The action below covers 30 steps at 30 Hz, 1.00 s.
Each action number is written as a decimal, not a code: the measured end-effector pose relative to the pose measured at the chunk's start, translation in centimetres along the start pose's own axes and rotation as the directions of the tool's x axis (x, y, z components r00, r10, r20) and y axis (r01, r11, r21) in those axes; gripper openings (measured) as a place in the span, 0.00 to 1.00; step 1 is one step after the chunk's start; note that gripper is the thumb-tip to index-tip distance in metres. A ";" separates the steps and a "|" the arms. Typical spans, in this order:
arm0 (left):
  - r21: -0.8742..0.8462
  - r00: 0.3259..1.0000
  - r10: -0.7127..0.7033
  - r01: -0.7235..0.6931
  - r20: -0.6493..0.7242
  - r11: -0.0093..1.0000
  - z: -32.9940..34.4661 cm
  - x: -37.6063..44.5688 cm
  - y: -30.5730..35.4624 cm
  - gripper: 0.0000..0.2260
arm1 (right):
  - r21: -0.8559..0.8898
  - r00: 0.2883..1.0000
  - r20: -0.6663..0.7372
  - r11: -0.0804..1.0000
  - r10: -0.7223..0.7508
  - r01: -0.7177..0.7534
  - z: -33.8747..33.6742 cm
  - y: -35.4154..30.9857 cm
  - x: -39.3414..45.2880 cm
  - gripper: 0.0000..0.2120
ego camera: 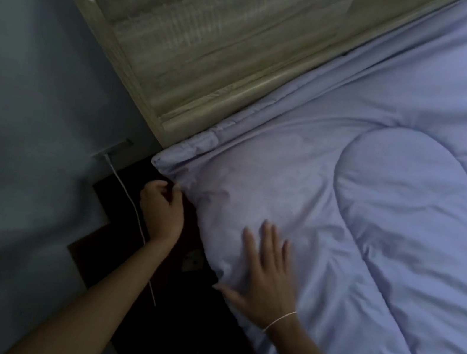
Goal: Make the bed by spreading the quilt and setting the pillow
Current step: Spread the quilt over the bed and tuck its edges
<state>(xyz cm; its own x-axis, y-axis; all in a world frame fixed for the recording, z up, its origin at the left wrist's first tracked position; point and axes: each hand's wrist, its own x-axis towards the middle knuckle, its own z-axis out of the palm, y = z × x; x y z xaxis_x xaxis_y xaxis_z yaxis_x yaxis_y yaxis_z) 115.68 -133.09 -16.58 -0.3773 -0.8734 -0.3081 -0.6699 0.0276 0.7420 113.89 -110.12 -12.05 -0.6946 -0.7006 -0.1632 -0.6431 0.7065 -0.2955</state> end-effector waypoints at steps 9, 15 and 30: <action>-0.201 0.973 -0.190 0.213 0.128 0.956 1.3 2.7 1.7 0.31 | -0.160 0.997 0.074 0.987 -0.002 0.013 3.7 -0.2 -1.4 0.35; -0.029 0.999 -0.024 0.024 -0.029 0.999 1.4 3.5 -0.2 0.25 | -0.194 0.995 0.034 0.977 -0.089 0.094 3.9 0.1 -2.6 0.36; 0.116 0.992 -0.077 0.089 -0.105 0.989 -4.0 6.9 0.0 0.23 | 0.044 0.938 0.161 0.951 -0.308 0.305 5.7 -1.0 -3.2 0.26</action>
<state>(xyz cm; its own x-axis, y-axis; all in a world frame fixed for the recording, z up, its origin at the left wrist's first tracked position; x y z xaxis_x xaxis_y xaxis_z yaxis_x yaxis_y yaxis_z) 115.62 -141.08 -16.32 -0.2554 -0.9189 -0.3005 -0.7707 0.0059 0.6371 118.57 -109.19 -16.57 -0.4014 -0.8906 -0.2139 -0.8092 0.4543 -0.3727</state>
